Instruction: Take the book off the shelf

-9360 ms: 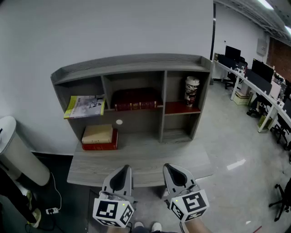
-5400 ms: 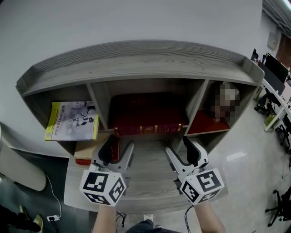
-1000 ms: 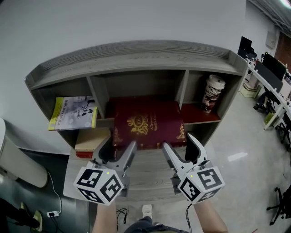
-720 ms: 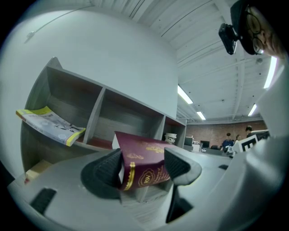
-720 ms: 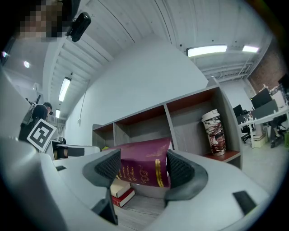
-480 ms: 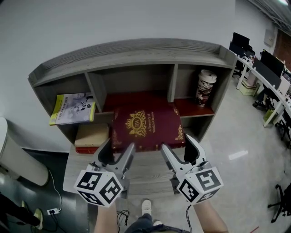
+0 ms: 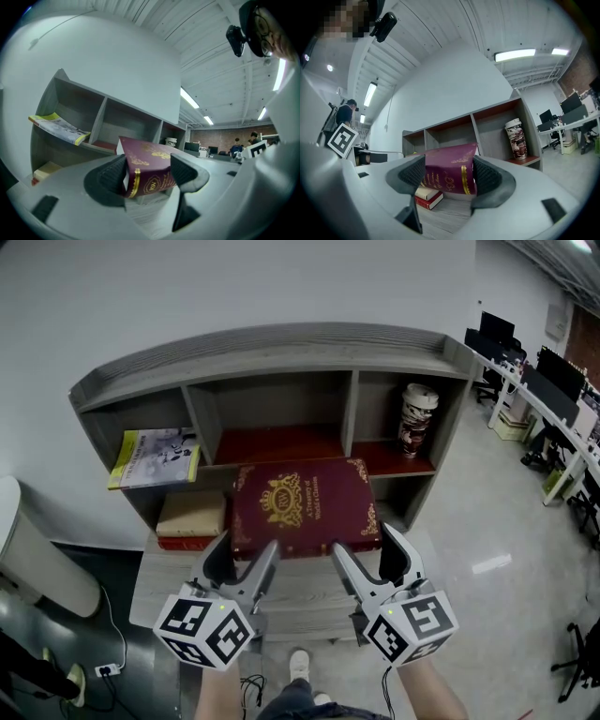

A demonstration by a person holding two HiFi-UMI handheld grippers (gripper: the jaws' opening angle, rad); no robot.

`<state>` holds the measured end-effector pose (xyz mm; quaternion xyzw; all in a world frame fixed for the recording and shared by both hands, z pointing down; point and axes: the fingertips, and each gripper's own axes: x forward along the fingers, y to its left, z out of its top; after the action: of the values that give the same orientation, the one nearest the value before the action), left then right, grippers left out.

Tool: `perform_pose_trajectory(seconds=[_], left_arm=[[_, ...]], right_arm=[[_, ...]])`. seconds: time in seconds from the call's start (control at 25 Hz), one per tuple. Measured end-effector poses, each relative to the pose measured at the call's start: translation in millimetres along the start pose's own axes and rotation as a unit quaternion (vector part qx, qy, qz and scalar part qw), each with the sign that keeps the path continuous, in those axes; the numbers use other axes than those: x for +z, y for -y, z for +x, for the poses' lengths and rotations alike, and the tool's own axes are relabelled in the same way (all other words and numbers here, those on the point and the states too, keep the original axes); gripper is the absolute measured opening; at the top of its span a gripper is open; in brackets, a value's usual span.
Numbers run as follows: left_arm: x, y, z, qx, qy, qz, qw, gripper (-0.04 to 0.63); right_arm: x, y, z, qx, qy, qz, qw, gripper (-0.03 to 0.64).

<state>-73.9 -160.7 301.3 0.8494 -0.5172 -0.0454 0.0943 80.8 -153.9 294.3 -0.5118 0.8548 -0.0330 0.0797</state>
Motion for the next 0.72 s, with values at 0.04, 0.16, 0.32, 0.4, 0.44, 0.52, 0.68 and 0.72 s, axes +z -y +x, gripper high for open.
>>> perform_pose_trajectory(seconds=[0.04, 0.16, 0.32, 0.4, 0.44, 0.52, 0.68, 0.72], left_arm=[[-1.6, 2.1, -3.1, 0.000, -0.001, 0.001, 1.0000, 0.295], [-7.6, 10.1, -14.2, 0.001, -0.001, 0.000, 1.0000, 0.295], [-13.8, 16.4, -23.3, 0.004, -0.002, -0.008, 1.0000, 0.295], [-15.9, 18.5, -26.4, 0.004, -0.003, -0.010, 0.9999, 0.295], [-16.2, 19.1, -27.1, 0.003, -0.004, -0.011, 0.9999, 0.295], [-16.5, 20.4, -28.0, 0.000, -0.006, -0.009, 0.9999, 0.295], [-15.0, 22.8, -30.3, -0.005, -0.007, -0.004, 1.0000, 0.295], [-14.1, 23.2, -31.1, -0.004, -0.008, -0.005, 0.9999, 0.295]], right_arm=[[-0.9, -1.2, -3.9, -0.001, 0.000, 0.001, 1.000, 0.308], [-3.4, -4.6, -18.1, -0.002, 0.000, 0.001, 1.000, 0.308], [-6.3, -6.8, -29.6, -0.001, -0.002, -0.001, 1.000, 0.307], [-7.2, -8.0, -33.6, -0.002, -0.002, -0.001, 1.000, 0.307], [-7.2, -8.4, -34.8, -0.003, -0.002, -0.001, 1.000, 0.307], [-6.8, -9.1, -36.7, -0.004, -0.001, 0.000, 1.000, 0.307], [-5.0, -10.5, -39.9, -0.006, -0.002, 0.001, 1.000, 0.307], [-4.5, -11.0, -40.4, -0.006, -0.003, 0.002, 1.000, 0.307]])
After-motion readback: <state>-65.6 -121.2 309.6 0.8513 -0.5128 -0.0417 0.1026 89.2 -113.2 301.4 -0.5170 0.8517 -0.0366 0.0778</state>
